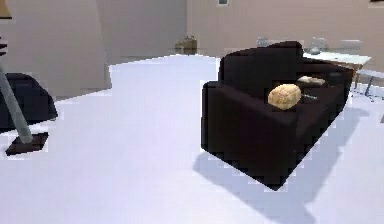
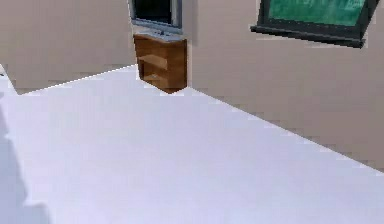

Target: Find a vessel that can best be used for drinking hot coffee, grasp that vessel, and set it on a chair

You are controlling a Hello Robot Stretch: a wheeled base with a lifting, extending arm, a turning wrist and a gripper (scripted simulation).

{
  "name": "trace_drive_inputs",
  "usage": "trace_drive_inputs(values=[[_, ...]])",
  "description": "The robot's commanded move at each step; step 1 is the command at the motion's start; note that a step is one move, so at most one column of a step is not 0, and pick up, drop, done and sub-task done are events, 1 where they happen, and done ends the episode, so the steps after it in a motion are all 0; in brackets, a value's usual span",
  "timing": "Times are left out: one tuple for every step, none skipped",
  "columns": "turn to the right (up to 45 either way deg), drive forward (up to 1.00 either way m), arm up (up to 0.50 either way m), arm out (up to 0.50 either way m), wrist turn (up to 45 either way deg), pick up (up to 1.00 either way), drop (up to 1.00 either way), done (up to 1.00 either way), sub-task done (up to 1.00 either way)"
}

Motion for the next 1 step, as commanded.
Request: trace_drive_inputs(values=[[45.0, 0.00, 0.00, 0.00, 0.0, 0.00, 0.00, 0.00, 0.00]])
